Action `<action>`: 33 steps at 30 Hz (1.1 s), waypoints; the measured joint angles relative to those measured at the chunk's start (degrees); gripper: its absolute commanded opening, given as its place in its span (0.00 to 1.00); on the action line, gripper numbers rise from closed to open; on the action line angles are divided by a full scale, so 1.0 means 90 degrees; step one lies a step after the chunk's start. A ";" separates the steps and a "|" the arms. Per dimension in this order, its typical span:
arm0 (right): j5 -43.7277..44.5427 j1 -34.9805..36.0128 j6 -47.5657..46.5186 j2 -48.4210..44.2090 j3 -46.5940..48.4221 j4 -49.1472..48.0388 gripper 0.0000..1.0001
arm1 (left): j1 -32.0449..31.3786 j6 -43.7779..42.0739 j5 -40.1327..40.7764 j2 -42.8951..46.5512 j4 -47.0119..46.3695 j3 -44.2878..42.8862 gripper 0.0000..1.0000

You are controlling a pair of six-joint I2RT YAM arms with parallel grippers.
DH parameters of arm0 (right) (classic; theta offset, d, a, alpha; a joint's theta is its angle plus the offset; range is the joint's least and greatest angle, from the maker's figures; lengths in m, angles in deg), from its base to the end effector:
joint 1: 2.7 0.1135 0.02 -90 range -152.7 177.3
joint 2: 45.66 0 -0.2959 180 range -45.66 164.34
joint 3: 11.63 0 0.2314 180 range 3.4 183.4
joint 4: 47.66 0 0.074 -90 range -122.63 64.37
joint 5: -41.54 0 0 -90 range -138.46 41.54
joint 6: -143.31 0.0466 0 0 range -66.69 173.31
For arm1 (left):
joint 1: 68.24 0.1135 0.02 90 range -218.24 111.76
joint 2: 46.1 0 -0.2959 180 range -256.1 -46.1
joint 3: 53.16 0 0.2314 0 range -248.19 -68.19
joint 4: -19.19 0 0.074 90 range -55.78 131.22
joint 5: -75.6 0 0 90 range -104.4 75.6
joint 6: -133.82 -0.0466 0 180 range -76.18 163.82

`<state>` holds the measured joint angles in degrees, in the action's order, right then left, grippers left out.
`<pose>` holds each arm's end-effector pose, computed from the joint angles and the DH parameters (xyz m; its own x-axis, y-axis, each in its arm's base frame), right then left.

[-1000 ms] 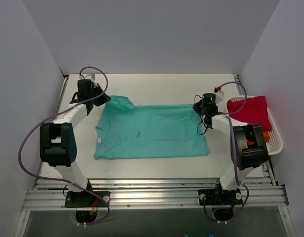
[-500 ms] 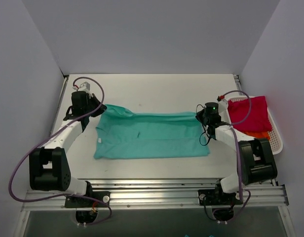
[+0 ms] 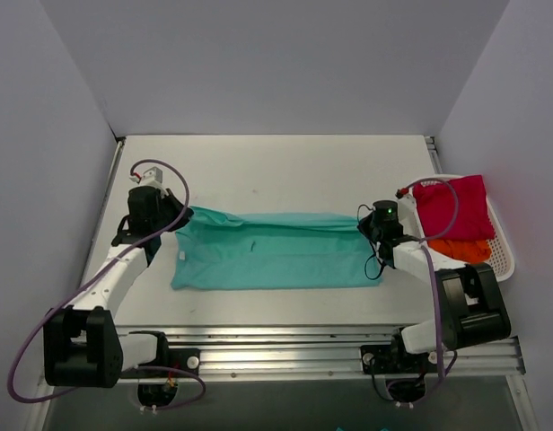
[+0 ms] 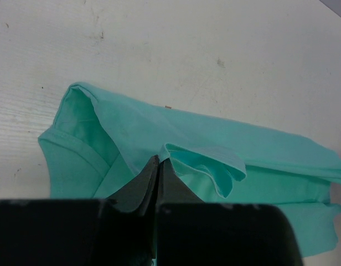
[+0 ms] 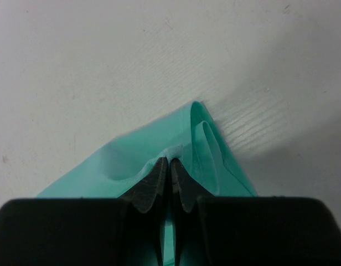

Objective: Fold and stack the t-shirts
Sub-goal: Fold the other side of the tshirt into a rectangle, then rotate the tshirt 90 degrees

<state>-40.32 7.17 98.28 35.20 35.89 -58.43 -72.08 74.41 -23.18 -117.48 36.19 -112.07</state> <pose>0.2743 0.0410 0.2324 -0.2964 0.6586 -0.6917 0.2383 0.7523 0.6142 0.2549 -0.0242 0.2849 -0.5237 -0.4689 -0.7112 -0.0787 0.8579 -0.5077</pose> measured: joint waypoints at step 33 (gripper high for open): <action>0.1695 0.1292 0.1122 -0.2608 -0.0886 0.2098 1.00 | -0.1105 0.1035 0.2072 0.3825 0.2244 0.1683 0.94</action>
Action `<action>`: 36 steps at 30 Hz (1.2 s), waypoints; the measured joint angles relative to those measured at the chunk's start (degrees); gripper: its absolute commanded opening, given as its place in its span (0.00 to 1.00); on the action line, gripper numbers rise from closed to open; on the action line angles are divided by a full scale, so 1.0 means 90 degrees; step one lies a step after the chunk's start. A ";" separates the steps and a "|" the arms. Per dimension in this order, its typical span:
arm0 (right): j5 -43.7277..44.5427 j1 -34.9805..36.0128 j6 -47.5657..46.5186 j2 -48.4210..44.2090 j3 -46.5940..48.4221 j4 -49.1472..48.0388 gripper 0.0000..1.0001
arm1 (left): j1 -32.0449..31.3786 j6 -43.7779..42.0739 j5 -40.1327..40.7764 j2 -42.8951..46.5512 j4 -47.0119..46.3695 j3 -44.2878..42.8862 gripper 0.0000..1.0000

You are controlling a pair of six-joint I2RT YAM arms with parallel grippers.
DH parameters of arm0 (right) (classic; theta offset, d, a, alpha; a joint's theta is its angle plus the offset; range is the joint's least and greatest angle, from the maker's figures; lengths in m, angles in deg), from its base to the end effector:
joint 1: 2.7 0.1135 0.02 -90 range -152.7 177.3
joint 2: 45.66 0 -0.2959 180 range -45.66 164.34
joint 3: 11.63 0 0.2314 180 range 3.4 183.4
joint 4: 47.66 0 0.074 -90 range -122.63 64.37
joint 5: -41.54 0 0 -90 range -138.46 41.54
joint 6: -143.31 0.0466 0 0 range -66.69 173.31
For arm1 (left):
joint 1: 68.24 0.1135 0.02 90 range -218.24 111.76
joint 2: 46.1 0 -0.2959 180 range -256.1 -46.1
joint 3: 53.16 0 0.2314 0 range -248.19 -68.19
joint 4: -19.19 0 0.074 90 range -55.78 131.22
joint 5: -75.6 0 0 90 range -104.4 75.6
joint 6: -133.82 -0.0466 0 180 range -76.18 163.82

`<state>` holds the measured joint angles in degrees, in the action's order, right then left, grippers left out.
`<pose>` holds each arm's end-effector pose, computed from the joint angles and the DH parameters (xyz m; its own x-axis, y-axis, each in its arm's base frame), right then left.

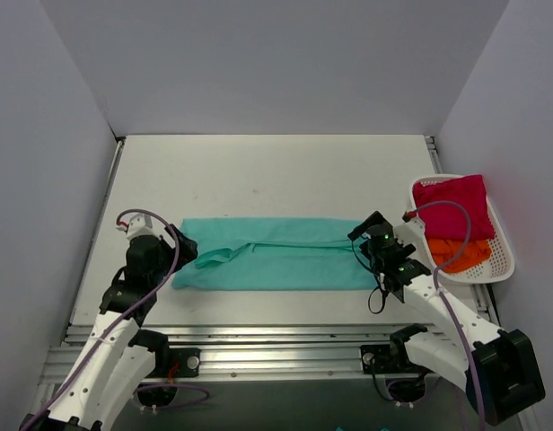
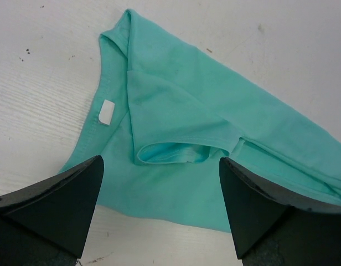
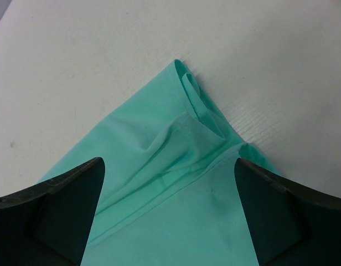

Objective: Fold and stack the t-shirts
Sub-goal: Rotate the tshirt 90 degrees

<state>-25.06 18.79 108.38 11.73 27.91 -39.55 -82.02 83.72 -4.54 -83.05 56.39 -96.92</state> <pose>0.1796 0.0508 0.2407 -0.2365 0.7155 -0.6573 0.3317 0.6953 0.6376 0.1153 -0.0201 0.2581 -0.4354 -0.5439 -0.7173 -0.2452 0.8384 -0.4869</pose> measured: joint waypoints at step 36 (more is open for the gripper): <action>0.0017 0.0039 -0.0340 0.0250 0.1105 0.0070 1.00 | -0.0078 0.0753 0.1066 -0.5785 -0.2086 -0.1372 0.24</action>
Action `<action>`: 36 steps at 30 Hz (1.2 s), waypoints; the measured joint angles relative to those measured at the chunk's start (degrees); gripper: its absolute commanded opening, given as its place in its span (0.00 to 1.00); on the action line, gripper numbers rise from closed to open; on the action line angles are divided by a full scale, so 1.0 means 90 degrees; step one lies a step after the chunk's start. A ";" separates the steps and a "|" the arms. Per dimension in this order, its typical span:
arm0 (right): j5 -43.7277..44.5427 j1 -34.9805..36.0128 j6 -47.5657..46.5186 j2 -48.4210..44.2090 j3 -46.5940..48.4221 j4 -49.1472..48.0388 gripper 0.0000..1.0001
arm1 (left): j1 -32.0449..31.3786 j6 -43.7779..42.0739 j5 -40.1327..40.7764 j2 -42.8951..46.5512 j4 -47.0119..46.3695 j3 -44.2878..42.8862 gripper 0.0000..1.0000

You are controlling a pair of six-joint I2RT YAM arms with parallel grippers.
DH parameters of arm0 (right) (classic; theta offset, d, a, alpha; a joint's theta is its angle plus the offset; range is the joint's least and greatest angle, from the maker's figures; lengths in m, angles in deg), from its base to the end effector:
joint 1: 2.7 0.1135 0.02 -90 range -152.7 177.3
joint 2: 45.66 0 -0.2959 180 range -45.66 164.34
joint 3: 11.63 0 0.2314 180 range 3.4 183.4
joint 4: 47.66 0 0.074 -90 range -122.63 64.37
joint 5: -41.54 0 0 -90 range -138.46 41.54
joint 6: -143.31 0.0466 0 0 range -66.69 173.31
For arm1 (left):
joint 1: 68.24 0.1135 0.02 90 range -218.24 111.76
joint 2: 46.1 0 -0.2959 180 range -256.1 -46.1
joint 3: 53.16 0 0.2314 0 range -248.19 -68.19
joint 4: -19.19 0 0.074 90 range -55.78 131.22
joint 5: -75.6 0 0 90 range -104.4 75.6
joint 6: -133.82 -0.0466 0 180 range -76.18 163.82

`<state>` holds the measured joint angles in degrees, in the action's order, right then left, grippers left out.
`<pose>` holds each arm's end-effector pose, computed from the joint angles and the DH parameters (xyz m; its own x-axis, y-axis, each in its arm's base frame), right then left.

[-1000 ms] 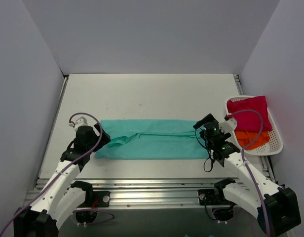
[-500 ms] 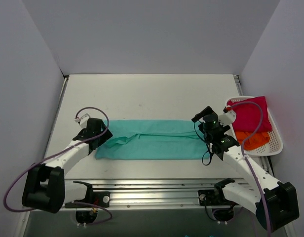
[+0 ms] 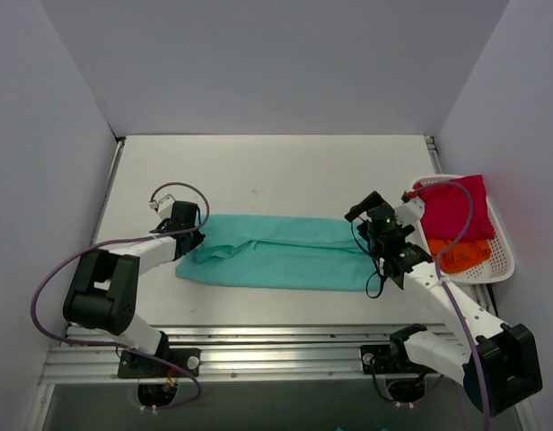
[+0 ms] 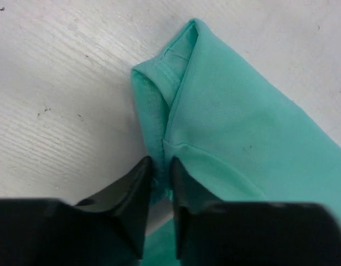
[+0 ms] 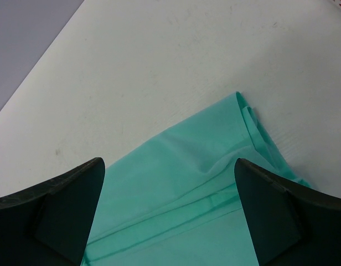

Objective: Fold and stack the t-shirts
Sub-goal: Rotate the tshirt 90 degrees

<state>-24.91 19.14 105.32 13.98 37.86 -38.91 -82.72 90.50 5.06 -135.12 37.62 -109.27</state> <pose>0.2006 0.0603 0.2902 -0.1773 0.7073 -0.6843 0.2430 0.7053 0.6660 0.2778 -0.0557 0.1915 -0.5436 -0.5681 -0.6179 -0.5266 0.8041 -0.2760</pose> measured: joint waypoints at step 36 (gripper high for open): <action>0.0007 -0.0097 -0.0146 0.0648 0.0019 -0.0780 1.00 | 0.0974 -0.0002 -0.4748 -0.8092 -0.0495 -1.1424 0.94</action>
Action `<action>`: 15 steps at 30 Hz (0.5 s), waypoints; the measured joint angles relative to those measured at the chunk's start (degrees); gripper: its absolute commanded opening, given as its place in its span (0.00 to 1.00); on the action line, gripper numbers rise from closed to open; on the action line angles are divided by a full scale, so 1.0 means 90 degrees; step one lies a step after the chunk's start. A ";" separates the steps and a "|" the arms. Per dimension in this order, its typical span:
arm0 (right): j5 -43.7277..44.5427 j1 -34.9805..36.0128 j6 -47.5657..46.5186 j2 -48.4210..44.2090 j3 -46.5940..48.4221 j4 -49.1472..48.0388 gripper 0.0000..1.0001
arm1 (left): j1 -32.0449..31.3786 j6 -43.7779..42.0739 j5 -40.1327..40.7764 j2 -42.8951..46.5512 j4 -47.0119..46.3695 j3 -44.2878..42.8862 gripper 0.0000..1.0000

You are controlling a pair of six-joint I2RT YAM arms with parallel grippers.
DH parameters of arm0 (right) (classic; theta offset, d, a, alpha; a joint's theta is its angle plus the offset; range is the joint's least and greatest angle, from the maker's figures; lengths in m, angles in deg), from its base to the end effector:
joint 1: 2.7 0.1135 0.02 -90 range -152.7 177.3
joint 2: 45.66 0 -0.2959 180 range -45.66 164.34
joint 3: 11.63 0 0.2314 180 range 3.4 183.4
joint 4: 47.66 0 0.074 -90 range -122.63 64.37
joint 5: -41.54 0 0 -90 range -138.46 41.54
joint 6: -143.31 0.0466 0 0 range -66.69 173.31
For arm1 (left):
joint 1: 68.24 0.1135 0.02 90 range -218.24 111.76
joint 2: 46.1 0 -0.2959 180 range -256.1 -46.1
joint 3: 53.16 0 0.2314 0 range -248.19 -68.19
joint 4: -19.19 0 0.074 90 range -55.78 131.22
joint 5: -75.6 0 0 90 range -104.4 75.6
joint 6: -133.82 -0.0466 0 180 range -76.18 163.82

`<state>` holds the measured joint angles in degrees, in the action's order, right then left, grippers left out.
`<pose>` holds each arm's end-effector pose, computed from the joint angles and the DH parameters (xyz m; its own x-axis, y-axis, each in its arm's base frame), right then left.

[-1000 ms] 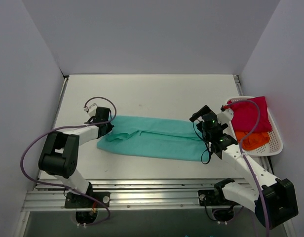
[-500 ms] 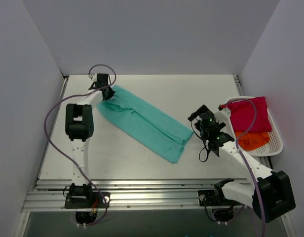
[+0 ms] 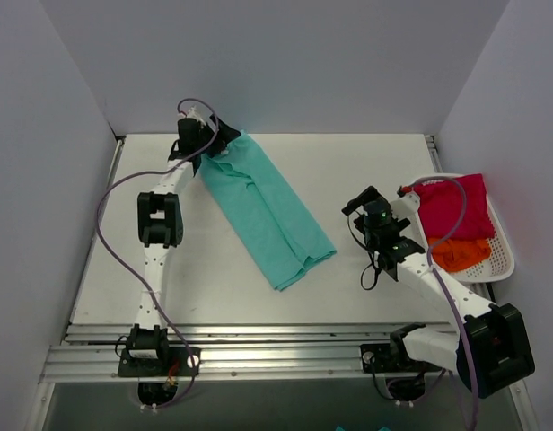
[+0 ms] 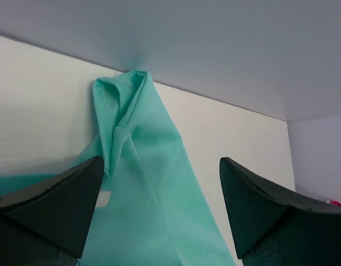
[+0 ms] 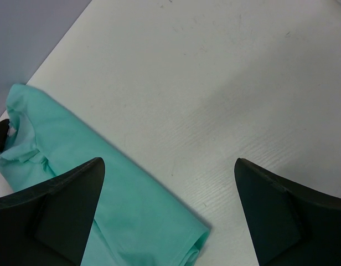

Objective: Fold and stack the t-shirts
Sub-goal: Rotate the tshirt 90 degrees

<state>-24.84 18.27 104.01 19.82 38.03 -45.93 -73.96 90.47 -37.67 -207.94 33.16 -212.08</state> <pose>0.2225 0.0653 0.2844 -0.1560 0.6995 -0.6974 0.2361 0.7120 0.6613 0.6390 -0.0825 0.1600 -0.5385 -0.6174 -0.5734 0.1108 0.6227 -0.7746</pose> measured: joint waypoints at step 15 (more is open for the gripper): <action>0.0015 0.0015 -0.0165 0.0153 -0.0100 -0.0335 1.00 | 0.0495 -0.0636 0.2081 0.6538 -0.0940 0.5782 0.94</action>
<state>-24.71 18.40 102.52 21.19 37.14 -48.95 -69.50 84.75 -18.94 -149.10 24.70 -160.04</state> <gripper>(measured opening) 0.996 0.938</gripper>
